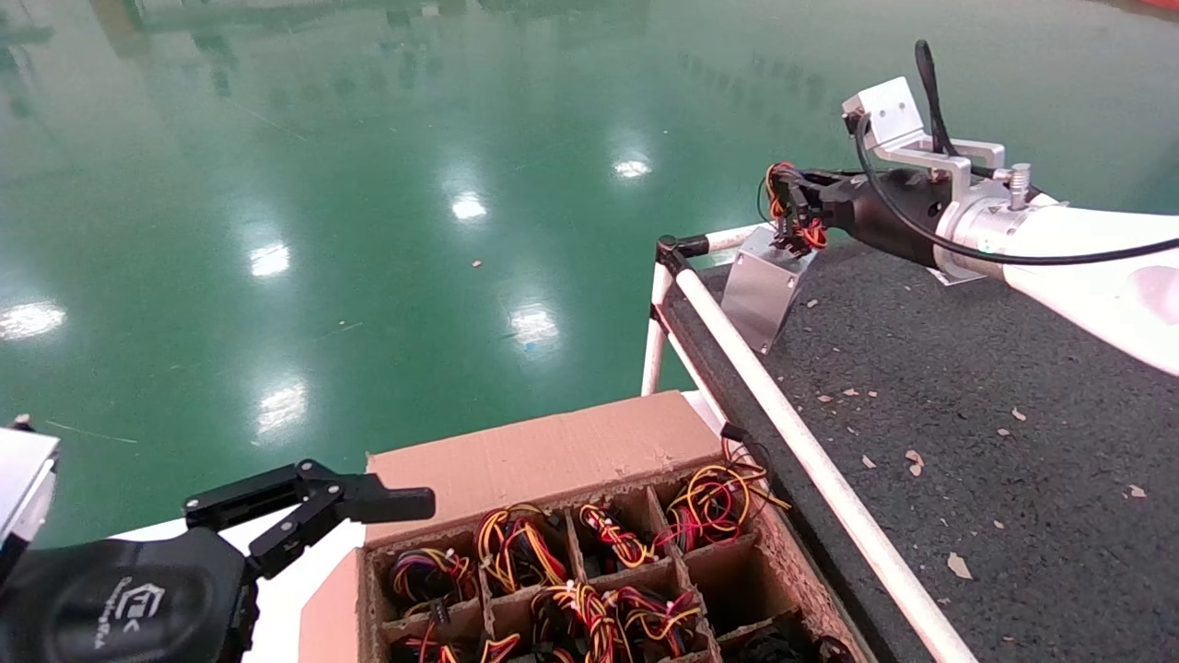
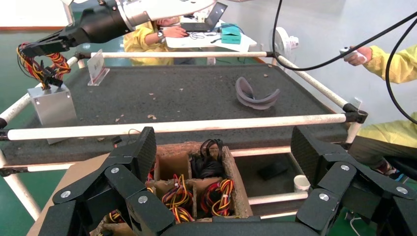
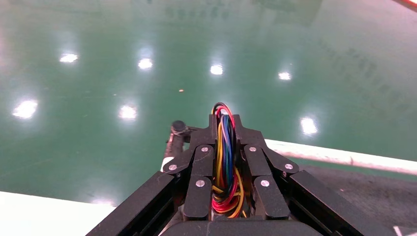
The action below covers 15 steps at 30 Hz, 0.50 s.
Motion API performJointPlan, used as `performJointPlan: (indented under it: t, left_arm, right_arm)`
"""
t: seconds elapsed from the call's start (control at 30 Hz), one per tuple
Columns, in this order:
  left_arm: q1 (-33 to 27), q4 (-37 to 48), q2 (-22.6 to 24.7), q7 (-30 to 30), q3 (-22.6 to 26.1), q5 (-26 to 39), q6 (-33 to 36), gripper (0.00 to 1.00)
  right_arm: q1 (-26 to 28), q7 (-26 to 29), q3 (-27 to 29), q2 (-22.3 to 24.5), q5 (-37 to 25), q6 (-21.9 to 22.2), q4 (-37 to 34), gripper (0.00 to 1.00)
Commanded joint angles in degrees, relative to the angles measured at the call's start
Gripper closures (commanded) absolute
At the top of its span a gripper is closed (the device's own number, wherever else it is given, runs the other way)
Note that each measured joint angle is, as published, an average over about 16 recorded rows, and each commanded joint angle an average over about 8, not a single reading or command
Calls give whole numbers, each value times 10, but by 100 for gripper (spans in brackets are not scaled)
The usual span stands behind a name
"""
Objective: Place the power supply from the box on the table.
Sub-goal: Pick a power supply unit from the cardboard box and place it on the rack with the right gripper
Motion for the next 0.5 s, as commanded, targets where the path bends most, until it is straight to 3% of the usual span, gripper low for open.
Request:
performJointPlan:
  t: [0.03,0.17,0.23,0.5]
  left_arm:
    - [0,0,0,0,0,0,0,0]
    - [0,0,0,0,0,0,0,0]
    - [0,0,0,0,0,0,0,0]
    - [0,0,0,0,0,0,0,0]
  right_arm:
    - [-2,1,0,0,-1,7,0,65]
    - [-5,1,-1,0,-1,14,0,15]
    - [-5,0,-1,0,-1,15,-1,0]
    - [-6,0,-1,0,-2,15,0,0]
